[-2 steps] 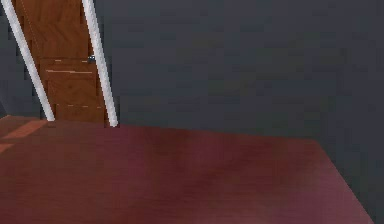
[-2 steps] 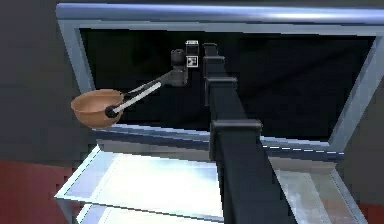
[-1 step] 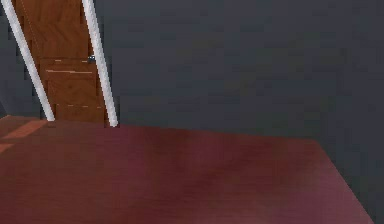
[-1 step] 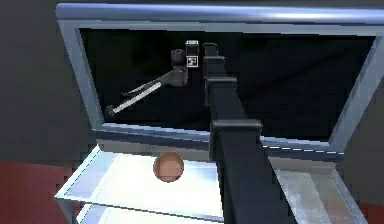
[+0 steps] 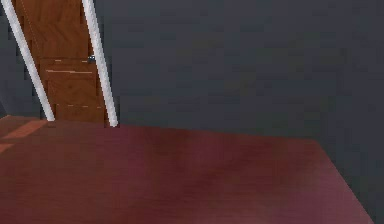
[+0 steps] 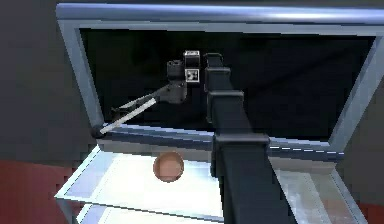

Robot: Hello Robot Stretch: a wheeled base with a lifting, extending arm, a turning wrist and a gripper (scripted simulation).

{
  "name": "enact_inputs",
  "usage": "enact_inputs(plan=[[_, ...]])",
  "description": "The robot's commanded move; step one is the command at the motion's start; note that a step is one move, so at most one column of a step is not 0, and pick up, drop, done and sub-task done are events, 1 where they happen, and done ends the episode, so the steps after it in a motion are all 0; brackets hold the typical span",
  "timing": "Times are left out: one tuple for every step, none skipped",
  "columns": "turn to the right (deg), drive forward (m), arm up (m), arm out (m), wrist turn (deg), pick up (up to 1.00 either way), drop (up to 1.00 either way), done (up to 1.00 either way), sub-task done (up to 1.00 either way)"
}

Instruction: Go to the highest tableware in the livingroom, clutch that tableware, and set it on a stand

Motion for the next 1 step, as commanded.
enact_inputs(plan=[[0.0,0.0,0.0,0.0,0.0,0.0,0.0,1.0,0.0]])
